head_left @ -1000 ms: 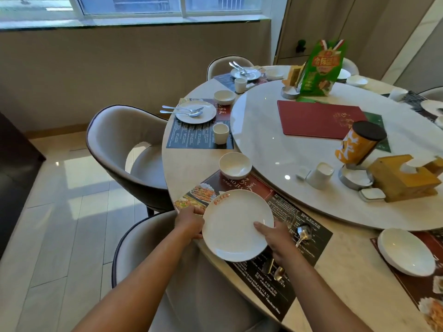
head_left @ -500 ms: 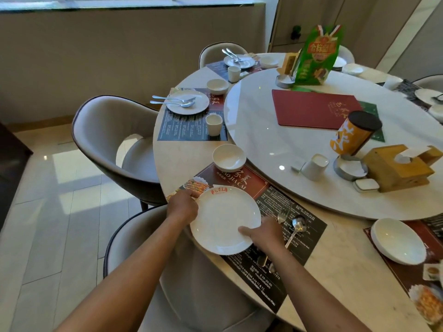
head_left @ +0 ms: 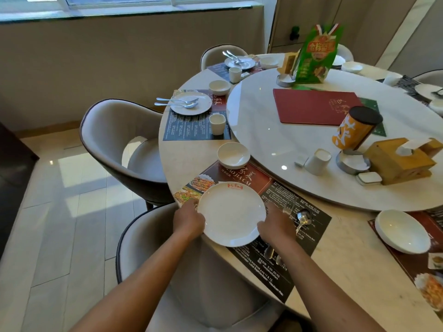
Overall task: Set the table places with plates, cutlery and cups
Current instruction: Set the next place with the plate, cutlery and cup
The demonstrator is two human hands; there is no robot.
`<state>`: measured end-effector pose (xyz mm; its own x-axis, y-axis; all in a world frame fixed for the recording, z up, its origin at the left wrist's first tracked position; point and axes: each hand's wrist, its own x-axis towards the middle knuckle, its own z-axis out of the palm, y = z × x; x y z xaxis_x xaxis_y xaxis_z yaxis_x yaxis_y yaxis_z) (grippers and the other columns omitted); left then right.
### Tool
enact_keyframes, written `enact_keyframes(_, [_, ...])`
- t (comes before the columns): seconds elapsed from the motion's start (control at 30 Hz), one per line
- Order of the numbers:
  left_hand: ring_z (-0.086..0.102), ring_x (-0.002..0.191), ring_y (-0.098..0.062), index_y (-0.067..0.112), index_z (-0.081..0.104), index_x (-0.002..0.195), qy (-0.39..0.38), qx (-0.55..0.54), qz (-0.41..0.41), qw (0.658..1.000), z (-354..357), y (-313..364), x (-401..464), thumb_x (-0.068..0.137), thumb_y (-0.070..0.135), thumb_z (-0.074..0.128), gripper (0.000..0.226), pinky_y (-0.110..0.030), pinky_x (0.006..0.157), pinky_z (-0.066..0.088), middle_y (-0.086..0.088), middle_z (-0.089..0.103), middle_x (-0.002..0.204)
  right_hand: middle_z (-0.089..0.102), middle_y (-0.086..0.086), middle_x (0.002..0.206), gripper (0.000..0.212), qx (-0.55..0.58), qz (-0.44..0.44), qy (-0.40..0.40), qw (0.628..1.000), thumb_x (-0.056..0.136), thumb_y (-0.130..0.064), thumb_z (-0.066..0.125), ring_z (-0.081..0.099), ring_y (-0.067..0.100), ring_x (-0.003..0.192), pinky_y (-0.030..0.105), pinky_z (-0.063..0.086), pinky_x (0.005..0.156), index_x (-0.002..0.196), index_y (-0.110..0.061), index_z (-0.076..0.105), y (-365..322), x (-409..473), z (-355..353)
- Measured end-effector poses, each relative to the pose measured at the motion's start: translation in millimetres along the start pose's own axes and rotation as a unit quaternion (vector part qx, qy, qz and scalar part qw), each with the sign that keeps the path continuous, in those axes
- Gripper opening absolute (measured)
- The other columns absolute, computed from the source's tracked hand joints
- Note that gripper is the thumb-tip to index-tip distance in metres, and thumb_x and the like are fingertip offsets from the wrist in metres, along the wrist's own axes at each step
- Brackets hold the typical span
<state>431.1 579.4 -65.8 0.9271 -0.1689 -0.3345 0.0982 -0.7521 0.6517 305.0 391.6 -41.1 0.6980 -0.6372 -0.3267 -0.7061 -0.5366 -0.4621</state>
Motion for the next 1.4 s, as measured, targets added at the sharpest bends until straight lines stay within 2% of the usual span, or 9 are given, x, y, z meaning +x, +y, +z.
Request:
enact_keyframes(0.1, [0.059,0.119,-0.03,0.025,0.047,0.147,-0.008,-0.041,0.006,0.999,-5,9,10,0.092,0.001,0.052,0.06,-0.046,0.097,0.055,-0.008,0.06,0.137,0.066,-0.002,0.123,0.058,0.057,0.03,-0.013,0.998,0.081,-0.022,0.072,0.064,0.022,0.105,0.029,0.049,0.071,0.134,-0.027,0.049,4,-15,6])
enact_keyframes(0.27, [0.06,0.114,-0.031,0.025,0.052,0.143,-0.023,-0.017,0.005,1.0,-2,3,8,0.091,0.002,0.056,0.057,-0.048,0.092,0.058,-0.01,0.059,0.134,0.063,-0.002,0.131,0.066,0.122,0.036,-0.002,0.992,0.084,-0.011,0.066,0.06,0.024,0.118,0.038,0.053,0.092,0.143,-0.03,0.045,5,-23,10])
enact_keyframes(0.6, [0.056,0.123,-0.031,0.029,0.047,0.148,-0.028,-0.007,0.01,1.0,-6,0,7,0.094,0.001,0.049,0.061,-0.046,0.1,0.054,-0.008,0.053,0.145,0.064,-0.004,0.131,0.06,0.128,0.033,0.004,0.991,0.086,-0.011,0.067,0.06,0.023,0.12,0.037,0.052,0.094,0.14,-0.031,0.05,5,-30,17])
enact_keyframes(0.73, [0.056,0.123,-0.029,0.027,0.043,0.15,-0.003,0.074,0.041,0.996,-9,5,-5,0.096,0.017,0.057,0.056,-0.043,0.096,0.054,-0.006,0.053,0.143,0.055,0.002,0.144,0.062,0.106,0.045,0.019,0.993,0.092,-0.026,0.066,0.056,0.026,0.128,0.04,0.053,0.093,0.149,-0.025,0.041,8,-30,13])
enact_keyframes(0.83, [0.057,0.119,-0.023,0.027,0.048,0.142,0.068,0.132,0.113,0.982,-4,22,-27,0.096,0.033,0.061,0.048,-0.04,0.089,0.053,-0.003,0.056,0.134,0.062,0.006,0.134,0.053,0.078,0.065,0.108,0.989,0.098,-0.032,0.055,0.067,0.024,0.11,0.034,0.059,0.072,0.148,-0.024,0.042,19,-33,3])
enact_keyframes(1.0, [0.061,0.102,-0.015,0.031,0.065,0.117,0.029,0.195,0.271,0.942,39,62,-68,0.097,0.045,0.058,0.025,-0.031,0.081,0.05,0.006,0.066,0.112,0.06,0.004,0.131,0.038,-0.009,0.053,0.202,0.978,0.098,-0.023,0.05,0.057,0.022,0.114,0.033,0.05,0.082,0.135,-0.02,0.056,54,-47,-9])
enact_keyframes(1.17, [0.067,0.089,-0.025,0.019,0.071,0.099,-0.033,0.315,0.368,0.874,91,94,-96,0.099,0.038,0.053,0.026,-0.033,0.07,0.049,-0.003,0.071,0.096,0.055,0.002,0.134,0.038,-0.078,0.052,0.171,0.981,0.098,-0.023,0.05,0.052,0.023,0.115,0.033,0.049,0.082,0.136,-0.022,0.052,81,-60,-3])
enact_keyframes(1.27, [0.07,0.087,-0.027,0.014,0.072,0.098,-0.053,0.377,0.37,0.847,107,106,-99,0.098,0.023,0.057,0.017,-0.032,0.063,0.044,-0.007,0.072,0.096,0.048,0.002,0.145,0.043,-0.113,0.057,0.138,0.982,0.097,-0.025,0.053,0.048,0.023,0.125,0.036,0.049,0.094,0.14,-0.021,0.049,90,-64,2])
enact_keyframes(1.4, [0.072,0.089,-0.026,0.011,0.072,0.106,-0.06,0.417,0.357,0.834,119,118,-97,0.095,0.005,0.057,0.019,-0.034,0.067,0.052,-0.008,0.073,0.099,0.038,0.003,0.155,0.05,-0.129,0.038,0.112,0.985,0.097,-0.023,0.054,0.041,0.023,0.134,0.038,0.044,0.104,0.146,-0.02,0.044,98,-68,2])
